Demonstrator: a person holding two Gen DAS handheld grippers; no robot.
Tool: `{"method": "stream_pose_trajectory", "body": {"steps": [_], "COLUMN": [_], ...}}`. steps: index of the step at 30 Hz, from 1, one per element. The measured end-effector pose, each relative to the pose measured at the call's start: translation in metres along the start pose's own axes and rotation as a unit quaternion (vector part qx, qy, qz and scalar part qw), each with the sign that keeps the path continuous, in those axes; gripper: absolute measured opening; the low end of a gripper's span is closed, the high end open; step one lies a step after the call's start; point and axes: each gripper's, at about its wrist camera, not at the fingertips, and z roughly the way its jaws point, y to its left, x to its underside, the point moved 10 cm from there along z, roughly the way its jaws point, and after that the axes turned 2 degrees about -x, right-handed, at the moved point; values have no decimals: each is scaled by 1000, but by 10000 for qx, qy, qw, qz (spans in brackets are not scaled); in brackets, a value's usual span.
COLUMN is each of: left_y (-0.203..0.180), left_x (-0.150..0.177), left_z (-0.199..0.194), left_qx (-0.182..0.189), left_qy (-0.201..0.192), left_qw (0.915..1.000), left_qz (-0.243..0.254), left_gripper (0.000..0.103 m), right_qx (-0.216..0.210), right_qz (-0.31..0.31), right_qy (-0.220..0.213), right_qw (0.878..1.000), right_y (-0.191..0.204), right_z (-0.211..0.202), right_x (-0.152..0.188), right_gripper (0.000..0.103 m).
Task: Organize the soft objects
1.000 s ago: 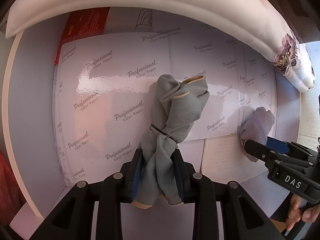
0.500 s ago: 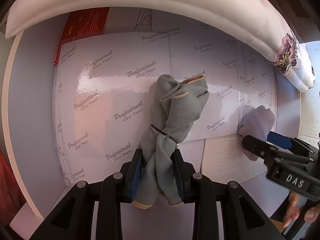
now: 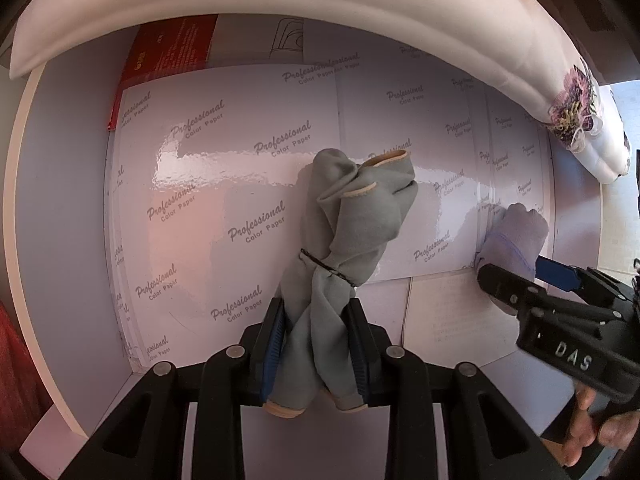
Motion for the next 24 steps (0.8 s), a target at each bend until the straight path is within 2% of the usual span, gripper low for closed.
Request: {"method": "stream_pose_trajectory", "body": {"steps": [1, 3, 12, 17, 19, 24], "left_y": [0, 0, 0, 0, 0, 0], "left_x": [0, 0, 0, 0, 0, 0], "left_z": [0, 0, -1, 0, 0, 0], "left_qx": [3, 4, 0, 4, 1, 0], "left_qy": [-1, 1, 4, 6, 4, 2], "left_qw": [10000, 10000, 10000, 10000, 10000, 10000], "left_qz": [-4, -6, 3, -10, 2, 3], "left_gripper": [30, 30, 30, 30, 30, 30], "right_qx": [25, 63, 95, 215, 391, 433], "right_qz": [36, 25, -40, -128, -212, -283], "right_qy": [6, 10, 18, -59, -124, -321], "right_qw": [10000, 10000, 9999, 9997, 9989, 9981], "right_y": [-2, -5, 2, -2, -3, -1], "right_z": [0, 0, 6, 7, 1, -20], "right_x": [-1, -2, 13, 10, 10, 13], "right_gripper": [68, 60, 58, 55, 55, 55]}}
